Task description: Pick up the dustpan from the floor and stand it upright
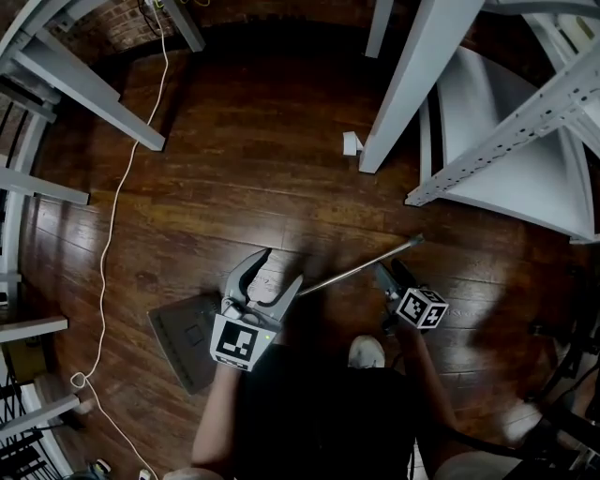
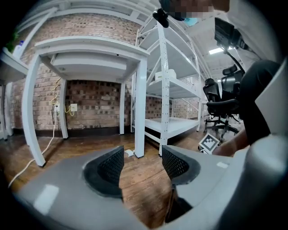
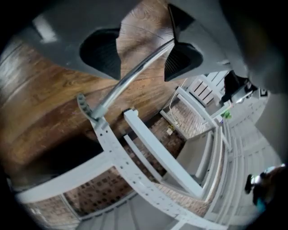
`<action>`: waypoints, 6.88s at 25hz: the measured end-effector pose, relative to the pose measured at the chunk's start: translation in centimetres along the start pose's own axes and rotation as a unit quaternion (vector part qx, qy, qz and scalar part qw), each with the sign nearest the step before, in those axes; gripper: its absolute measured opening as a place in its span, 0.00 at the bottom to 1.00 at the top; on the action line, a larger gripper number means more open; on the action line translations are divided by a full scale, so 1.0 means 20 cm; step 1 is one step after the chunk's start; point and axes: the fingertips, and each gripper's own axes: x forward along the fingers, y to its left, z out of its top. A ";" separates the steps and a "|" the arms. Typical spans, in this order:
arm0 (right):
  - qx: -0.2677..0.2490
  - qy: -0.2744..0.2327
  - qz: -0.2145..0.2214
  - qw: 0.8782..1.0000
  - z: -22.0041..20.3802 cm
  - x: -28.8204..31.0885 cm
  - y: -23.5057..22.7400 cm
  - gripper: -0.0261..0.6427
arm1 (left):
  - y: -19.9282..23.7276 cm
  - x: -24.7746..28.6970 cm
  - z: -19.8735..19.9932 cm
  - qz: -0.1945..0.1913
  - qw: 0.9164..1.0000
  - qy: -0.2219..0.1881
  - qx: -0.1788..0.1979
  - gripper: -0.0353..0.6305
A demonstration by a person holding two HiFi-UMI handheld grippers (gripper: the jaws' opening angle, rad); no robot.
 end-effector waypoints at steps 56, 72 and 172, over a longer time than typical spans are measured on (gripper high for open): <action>-0.370 -0.263 0.297 0.840 1.25 -0.35 2.19 0.16 | 0.32 -0.53 0.42 0.117 0.986 -0.120 -0.015 0.47; -0.471 -0.194 0.395 0.764 0.78 -0.47 2.66 0.17 | 0.43 -0.90 0.35 0.185 0.975 -0.120 -0.031 0.47; -0.394 -0.205 0.050 0.895 0.95 -3.70 4.06 0.36 | -1.30 -3.25 3.09 0.147 0.978 -0.144 -0.035 0.42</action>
